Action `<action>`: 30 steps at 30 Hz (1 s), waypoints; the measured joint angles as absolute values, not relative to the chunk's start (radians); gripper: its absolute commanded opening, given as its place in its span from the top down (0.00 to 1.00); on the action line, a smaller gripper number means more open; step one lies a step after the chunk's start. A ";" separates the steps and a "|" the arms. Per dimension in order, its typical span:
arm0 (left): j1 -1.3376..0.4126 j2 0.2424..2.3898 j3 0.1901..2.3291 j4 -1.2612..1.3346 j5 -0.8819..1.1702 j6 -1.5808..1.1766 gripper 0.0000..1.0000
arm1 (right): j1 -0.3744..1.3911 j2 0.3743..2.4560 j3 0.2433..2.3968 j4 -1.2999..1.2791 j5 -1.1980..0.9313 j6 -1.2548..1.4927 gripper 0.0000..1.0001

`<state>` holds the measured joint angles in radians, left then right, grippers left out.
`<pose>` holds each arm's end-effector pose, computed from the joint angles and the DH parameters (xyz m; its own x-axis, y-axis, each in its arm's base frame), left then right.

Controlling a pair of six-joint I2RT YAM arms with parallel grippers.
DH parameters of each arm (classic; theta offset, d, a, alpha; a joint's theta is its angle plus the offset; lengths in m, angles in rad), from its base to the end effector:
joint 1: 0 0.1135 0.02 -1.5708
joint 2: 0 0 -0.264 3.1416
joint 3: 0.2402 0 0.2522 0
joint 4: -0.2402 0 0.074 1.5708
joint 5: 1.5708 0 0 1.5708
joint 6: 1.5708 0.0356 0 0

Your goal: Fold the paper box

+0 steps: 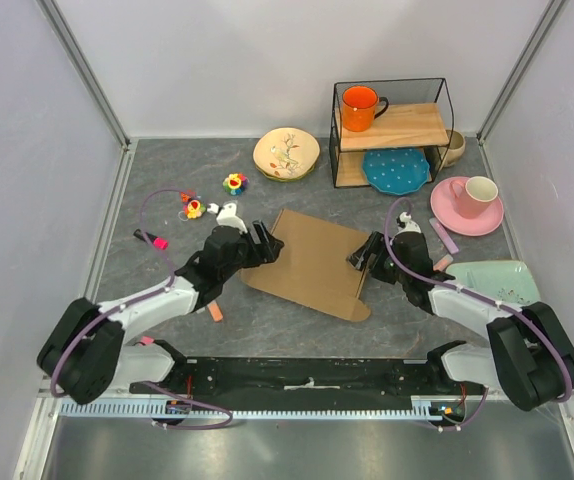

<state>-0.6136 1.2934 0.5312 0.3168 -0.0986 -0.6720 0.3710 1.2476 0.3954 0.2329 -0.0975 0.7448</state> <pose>0.2187 -0.1498 0.1945 -0.5872 -0.3442 -0.7326 0.1723 0.8312 -0.5286 0.2147 0.0872 0.1554 -0.6924 0.4545 -0.5604 0.0471 0.8035 0.5935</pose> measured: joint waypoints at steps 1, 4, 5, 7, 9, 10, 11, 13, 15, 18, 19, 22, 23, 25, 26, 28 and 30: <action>-0.613 1.259 0.528 0.294 -0.107 -0.674 0.13 | 0.371 1.242 0.395 0.226 -0.093 0.743 0.17; -0.609 1.192 0.553 0.247 -0.138 -0.674 0.11 | 0.371 1.228 0.396 0.206 -0.078 0.736 0.17; -0.609 1.186 0.569 0.232 -0.144 -0.673 0.10 | 0.371 1.225 0.396 0.201 -0.074 0.735 0.17; -0.608 1.187 0.616 0.205 -0.157 -0.670 0.10 | 0.371 1.223 0.397 0.196 -0.069 0.733 0.18; -0.606 1.212 0.655 0.189 -0.165 -0.668 0.12 | 0.371 1.223 0.397 0.196 -0.062 0.729 0.20; -0.606 1.231 0.669 0.185 -0.165 -0.667 0.13 | 0.371 1.223 0.397 0.196 -0.060 0.728 0.21; -0.606 1.260 0.680 0.181 -0.164 -0.665 0.14 | 0.371 1.224 0.397 0.198 -0.057 0.728 0.22; -0.605 1.331 0.685 0.178 -0.157 -0.665 0.15 | 0.371 1.229 0.397 0.208 -0.056 0.728 0.25; -0.603 1.399 0.672 0.171 -0.144 -0.665 0.18 | 0.371 1.238 0.397 0.224 -0.057 0.728 0.30; -0.602 1.453 0.627 0.183 -0.109 -0.668 0.24 | 0.370 1.254 0.399 0.247 -0.056 0.723 0.38; -0.600 1.456 0.609 0.218 -0.090 -0.674 0.25 | 0.369 1.262 0.403 0.251 -0.056 0.718 0.39; -0.597 1.449 0.584 0.274 -0.038 -0.682 0.32 | 0.367 1.288 0.424 0.264 -0.056 0.701 0.40; -0.597 1.444 0.564 0.296 -0.029 -0.687 0.35 | 0.366 1.304 0.437 0.267 -0.056 0.692 0.39; -0.594 1.417 0.520 0.336 -0.017 -0.707 0.37 | 0.362 1.336 0.464 0.273 -0.056 0.678 0.38; -0.594 1.394 0.491 0.350 -0.015 -0.720 0.37 | 0.361 1.353 0.478 0.278 -0.056 0.673 0.37; -0.598 1.330 0.428 0.362 -0.014 -0.748 0.38 | 0.361 1.386 0.509 0.281 -0.060 0.667 0.37; -0.603 1.267 0.378 0.361 -0.016 -0.766 0.37 | 0.361 1.416 0.538 0.281 -0.066 0.663 0.34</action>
